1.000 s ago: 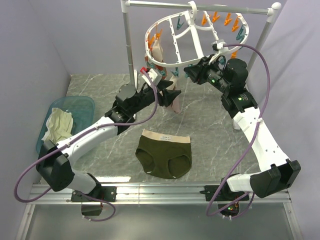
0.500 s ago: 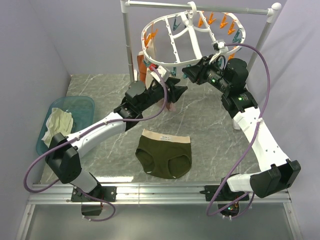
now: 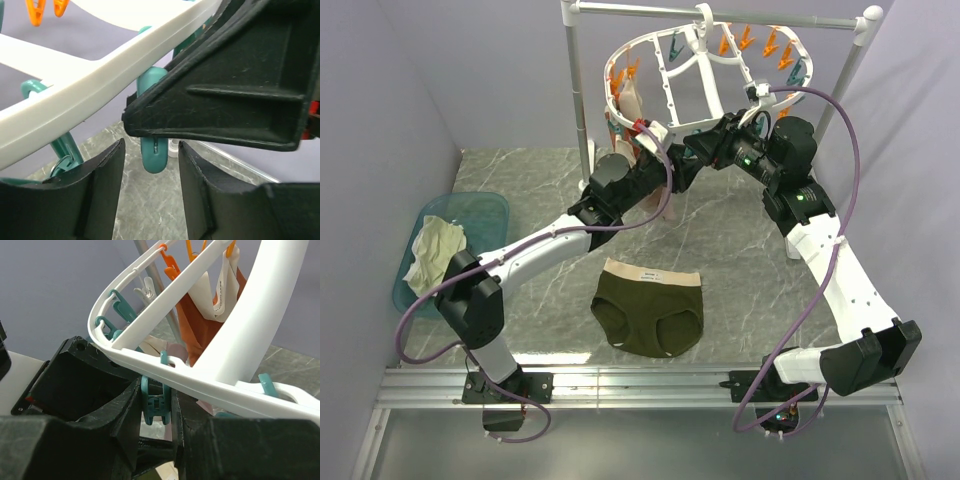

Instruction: Clip the underwear to the hanger

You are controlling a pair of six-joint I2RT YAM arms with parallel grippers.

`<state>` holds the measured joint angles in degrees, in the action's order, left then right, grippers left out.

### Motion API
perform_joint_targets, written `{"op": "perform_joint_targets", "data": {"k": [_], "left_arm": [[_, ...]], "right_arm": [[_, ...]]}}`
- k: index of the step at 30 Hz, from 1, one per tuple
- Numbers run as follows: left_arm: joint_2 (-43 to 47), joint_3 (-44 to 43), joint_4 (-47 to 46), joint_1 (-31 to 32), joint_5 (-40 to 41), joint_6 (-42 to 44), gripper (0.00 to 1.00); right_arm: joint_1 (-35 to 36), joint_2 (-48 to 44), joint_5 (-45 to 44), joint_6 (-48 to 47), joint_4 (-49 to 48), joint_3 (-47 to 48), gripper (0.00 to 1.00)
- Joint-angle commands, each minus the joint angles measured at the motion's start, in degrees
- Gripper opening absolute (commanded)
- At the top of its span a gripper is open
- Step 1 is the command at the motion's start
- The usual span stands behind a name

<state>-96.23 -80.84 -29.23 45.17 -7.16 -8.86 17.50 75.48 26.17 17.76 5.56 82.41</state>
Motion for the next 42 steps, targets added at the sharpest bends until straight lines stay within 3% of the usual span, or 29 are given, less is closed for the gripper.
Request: {"op": "perform_joint_targets", "data": {"k": [1,5,6,14,15,16,18,27,35,40,41,42], "left_arm": [[-0.10,-2.48,-3.72,0.36,1.88,-0.10,0.52],[0.33,-1.87,-5.74,0.36,1.98,0.60,0.48],[0.34,-1.69,-6.27,0.27,1.36,1.65,0.41],[0.69,-0.99,-8.91,0.27,-2.68,2.80,0.20],[0.69,-0.81,-8.74,0.36,-2.86,2.71,0.13],[0.78,-0.81,-8.39,0.36,-3.04,2.71,0.10],[1.04,-0.20,-7.94,0.36,-2.86,2.97,0.01],[3.15,3.93,-7.07,0.27,-3.04,2.53,0.00],[2.89,4.02,-6.80,0.36,-3.47,2.54,0.00],[2.54,3.50,-6.01,0.53,-4.18,2.62,0.01],[2.62,3.15,-4.97,0.54,-4.44,2.62,0.04],[2.62,3.14,-4.78,0.54,-4.70,2.62,0.18]], "right_arm": [[0.52,-1.30,0.89,0.79,-1.70,1.52,0.00],[0.43,-1.48,1.95,1.05,-1.61,0.82,0.00],[0.43,-1.48,2.04,0.96,-1.52,0.82,0.00],[0.52,-1.30,1.69,0.70,-0.99,0.82,0.00],[0.61,-1.22,1.34,0.79,-0.99,0.73,0.01],[0.52,-1.39,1.16,0.70,-0.99,0.65,0.15],[0.52,-1.39,0.81,0.61,-1.17,0.65,0.28],[0.52,-2.44,-3.85,2.37,-4.50,0.12,0.52],[0.52,-1.74,-4.38,4.13,-5.47,0.20,0.45],[0.52,-1.48,-4.64,3.78,-5.47,0.38,0.27],[0.35,-1.39,-4.55,3.69,-5.47,0.47,0.24],[0.52,-1.39,-4.55,3.60,-5.47,0.47,0.17]]}}
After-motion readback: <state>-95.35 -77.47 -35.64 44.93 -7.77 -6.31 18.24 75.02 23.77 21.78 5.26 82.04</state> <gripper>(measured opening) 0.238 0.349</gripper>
